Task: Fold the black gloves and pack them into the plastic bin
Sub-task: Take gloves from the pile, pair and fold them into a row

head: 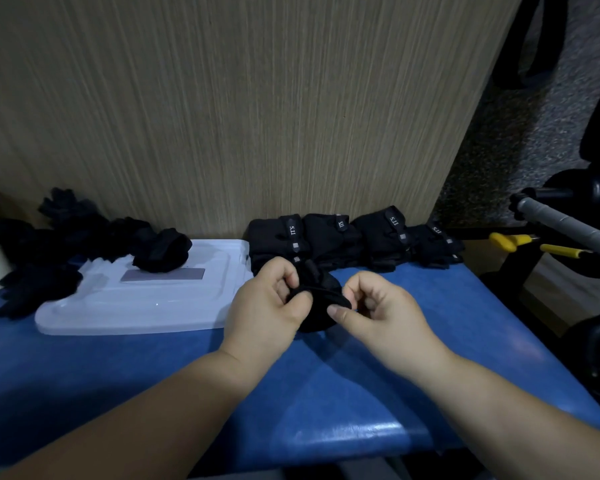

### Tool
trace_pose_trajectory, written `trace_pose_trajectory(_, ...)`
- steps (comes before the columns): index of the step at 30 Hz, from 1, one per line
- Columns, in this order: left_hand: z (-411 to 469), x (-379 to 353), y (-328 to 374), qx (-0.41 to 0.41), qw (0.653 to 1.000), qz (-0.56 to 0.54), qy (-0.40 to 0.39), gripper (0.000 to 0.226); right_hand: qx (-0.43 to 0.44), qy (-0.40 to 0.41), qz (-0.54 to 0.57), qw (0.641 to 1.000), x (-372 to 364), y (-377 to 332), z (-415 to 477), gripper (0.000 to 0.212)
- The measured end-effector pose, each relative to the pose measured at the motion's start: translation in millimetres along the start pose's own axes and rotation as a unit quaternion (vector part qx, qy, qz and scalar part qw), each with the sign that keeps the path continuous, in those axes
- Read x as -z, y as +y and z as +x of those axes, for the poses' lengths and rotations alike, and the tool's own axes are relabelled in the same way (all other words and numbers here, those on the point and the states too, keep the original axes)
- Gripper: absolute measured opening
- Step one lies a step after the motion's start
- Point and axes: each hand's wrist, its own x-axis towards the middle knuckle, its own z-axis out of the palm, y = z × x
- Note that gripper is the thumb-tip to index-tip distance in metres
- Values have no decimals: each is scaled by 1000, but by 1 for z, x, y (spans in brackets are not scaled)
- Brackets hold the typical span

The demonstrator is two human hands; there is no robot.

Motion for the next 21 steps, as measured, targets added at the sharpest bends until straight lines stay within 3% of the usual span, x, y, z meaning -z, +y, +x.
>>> trace_pose_trajectory(5,2,-2,-2,12,999,37,0,26,33,31,-72,996,-3,3,-1,36)
trace_pose_trajectory(9,-1,-4,2,34,998,-15,-54,20,34,49,-106,993,-2,3,0,31)
trace_pose_trajectory(14,0,-3,6,86,986,-126,-66,14,-77,20,-153,985,1,10,3,27)
trace_pose_trajectory(17,2,-5,4,111,977,-168,-66,13,-153,-31,-13,988,-1,8,3,23)
trace_pose_trajectory(19,3,-5,3,118,976,-172,-61,12,-153,-44,85,984,-2,5,3,21)
trace_pose_trajectory(21,4,-5,4,122,975,-172,-66,13,-132,-35,112,984,-2,4,4,22)
